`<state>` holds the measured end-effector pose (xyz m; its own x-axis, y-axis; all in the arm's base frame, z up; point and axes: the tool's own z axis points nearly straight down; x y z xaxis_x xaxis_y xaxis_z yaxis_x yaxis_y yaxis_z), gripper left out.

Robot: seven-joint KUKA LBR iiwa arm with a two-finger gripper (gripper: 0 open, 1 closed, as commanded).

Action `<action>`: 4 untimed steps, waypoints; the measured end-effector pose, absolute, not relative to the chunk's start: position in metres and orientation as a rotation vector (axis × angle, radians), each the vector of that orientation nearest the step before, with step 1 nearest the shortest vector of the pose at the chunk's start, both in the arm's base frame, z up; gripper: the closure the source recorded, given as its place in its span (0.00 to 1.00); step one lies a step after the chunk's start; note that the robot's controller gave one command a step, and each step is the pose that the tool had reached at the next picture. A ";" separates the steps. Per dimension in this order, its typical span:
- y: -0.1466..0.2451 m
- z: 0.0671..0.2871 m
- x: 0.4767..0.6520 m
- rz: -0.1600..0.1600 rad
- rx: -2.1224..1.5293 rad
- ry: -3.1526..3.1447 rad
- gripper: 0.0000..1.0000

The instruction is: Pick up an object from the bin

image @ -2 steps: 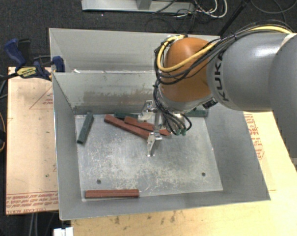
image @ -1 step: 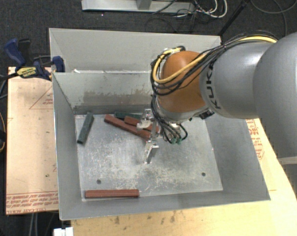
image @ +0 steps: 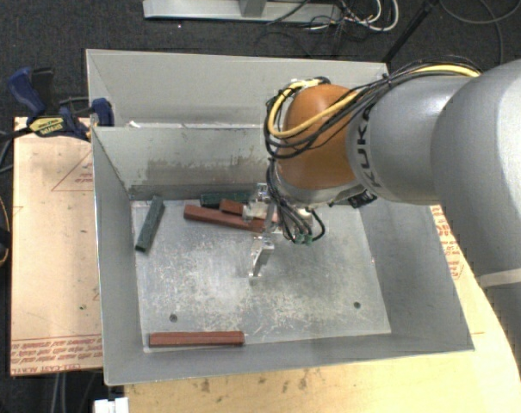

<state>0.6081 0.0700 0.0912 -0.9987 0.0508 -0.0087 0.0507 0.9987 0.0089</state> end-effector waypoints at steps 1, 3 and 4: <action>0.050 0.089 0.649 0.008 -0.102 3.117 1.00; 0.049 0.088 0.648 0.006 -0.101 3.122 1.00; 0.049 0.088 0.648 0.006 -0.100 3.122 1.00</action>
Offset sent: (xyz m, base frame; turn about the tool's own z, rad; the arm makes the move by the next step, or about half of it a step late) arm 0.0000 0.0000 0.0000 0.0000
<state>0.6475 0.0487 0.0879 -0.9978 -0.0643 -0.0180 -0.0643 0.9979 0.0033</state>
